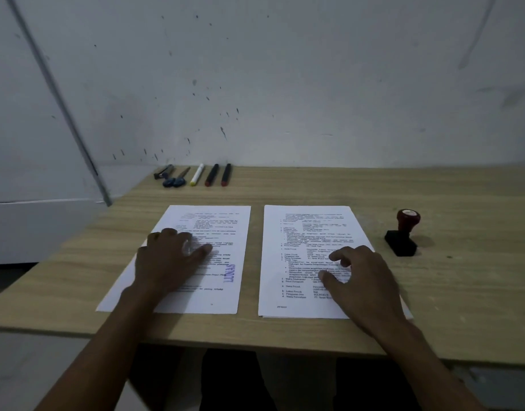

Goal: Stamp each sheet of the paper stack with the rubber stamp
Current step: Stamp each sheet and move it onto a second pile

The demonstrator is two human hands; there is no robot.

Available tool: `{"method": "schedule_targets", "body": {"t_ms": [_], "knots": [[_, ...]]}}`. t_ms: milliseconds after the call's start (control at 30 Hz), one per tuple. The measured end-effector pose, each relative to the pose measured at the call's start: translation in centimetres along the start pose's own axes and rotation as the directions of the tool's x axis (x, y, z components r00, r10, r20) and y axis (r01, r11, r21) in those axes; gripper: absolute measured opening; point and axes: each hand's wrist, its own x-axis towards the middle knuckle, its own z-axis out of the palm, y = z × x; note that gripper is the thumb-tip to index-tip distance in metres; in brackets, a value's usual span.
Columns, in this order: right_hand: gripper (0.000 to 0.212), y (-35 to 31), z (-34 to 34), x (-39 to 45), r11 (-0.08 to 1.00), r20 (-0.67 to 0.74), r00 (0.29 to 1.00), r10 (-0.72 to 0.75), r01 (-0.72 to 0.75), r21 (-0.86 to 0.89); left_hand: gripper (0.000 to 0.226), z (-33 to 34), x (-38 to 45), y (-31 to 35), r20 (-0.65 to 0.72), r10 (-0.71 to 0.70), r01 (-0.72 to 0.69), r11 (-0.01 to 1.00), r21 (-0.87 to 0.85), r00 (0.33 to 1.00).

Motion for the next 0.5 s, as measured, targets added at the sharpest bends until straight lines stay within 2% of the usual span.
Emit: {"method": "schedule_targets", "body": {"t_ms": [333,500], "knots": [[0.036,0.29,-0.48,0.02,1.0,-0.001,1.0,0.013,-0.013,-0.007,0.082,0.3,0.41,0.01,0.037,-0.024,0.025,0.999,-0.027,0.999],[0.035,0.47,-0.83,-0.09,1.0,-0.006,1.0,0.017,-0.016,0.014,0.079,0.07,0.19,0.4,0.041,-0.038,0.039,0.999,-0.005,0.998]]}}
